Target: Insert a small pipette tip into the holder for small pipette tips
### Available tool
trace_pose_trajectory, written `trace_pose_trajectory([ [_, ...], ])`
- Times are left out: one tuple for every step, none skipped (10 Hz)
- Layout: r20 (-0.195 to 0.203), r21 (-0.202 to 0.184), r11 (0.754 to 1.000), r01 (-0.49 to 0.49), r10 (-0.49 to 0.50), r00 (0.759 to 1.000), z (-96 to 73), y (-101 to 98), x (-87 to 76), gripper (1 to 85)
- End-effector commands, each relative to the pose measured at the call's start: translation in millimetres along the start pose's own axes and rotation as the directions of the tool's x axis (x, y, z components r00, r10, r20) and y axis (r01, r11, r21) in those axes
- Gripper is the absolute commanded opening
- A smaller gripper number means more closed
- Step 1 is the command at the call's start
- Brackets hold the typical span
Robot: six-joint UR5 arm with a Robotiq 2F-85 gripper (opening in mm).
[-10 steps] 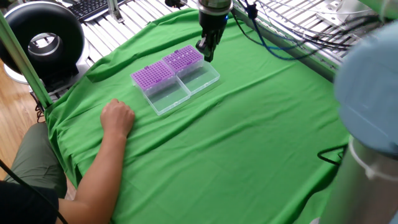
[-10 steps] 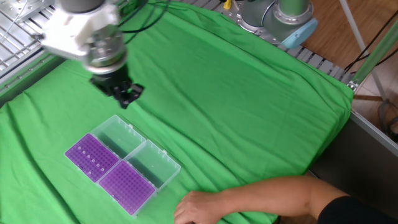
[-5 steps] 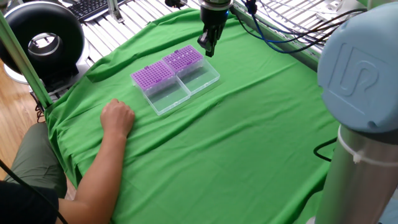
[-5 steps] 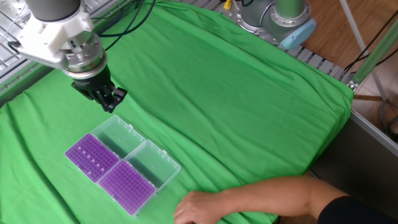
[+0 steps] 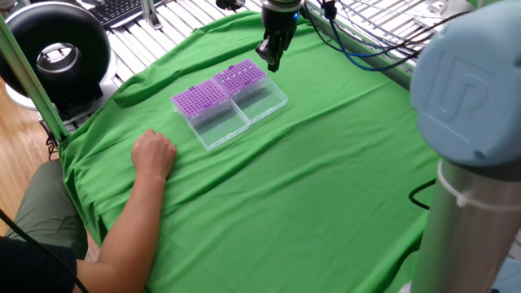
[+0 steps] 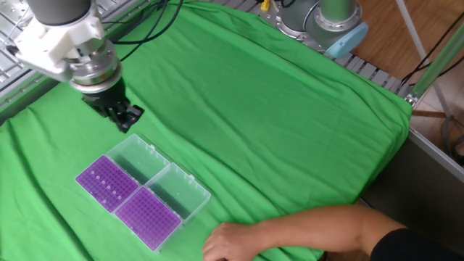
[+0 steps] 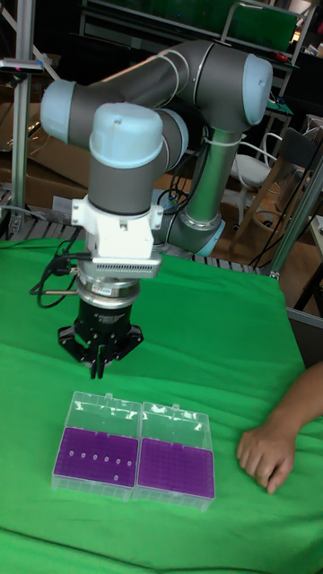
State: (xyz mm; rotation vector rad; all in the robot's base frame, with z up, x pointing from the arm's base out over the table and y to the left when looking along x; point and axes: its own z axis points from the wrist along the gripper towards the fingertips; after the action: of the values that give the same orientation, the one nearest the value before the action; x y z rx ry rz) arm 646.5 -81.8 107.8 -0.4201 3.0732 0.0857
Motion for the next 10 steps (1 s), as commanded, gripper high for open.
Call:
trace_pose_trajectory([
  [0.024,0.000,0.999,0.050,-0.050,0.998,10.9,-33.2,-38.9,17.0],
  [0.020,0.006,0.999,0.046,-0.046,0.999,13.2,-34.1,-43.4,17.0],
  [0.023,0.009,0.999,0.045,-0.045,0.999,16.9,-34.5,-47.9,17.0],
  [0.025,0.006,0.999,0.043,-0.043,0.999,20.9,-33.1,-53.0,17.0],
  [0.025,0.008,0.999,0.038,-0.039,0.999,25.2,-32.2,-58.2,17.0],
  [0.031,0.008,0.999,0.035,-0.035,0.999,30.5,-30.0,-65.7,17.0],
  [0.037,0.011,1.000,0.029,-0.030,0.999,34.5,-28.5,-70.3,17.0],
  [0.039,0.018,0.999,0.031,-0.032,0.999,37.7,-29.8,-73.2,17.0],
  [0.043,0.022,0.999,0.039,-0.039,0.998,41.3,-30.4,-76.2,17.0],
  [0.045,0.021,0.999,0.048,-0.049,0.998,44.5,-30.0,-78.4,18.0],
])
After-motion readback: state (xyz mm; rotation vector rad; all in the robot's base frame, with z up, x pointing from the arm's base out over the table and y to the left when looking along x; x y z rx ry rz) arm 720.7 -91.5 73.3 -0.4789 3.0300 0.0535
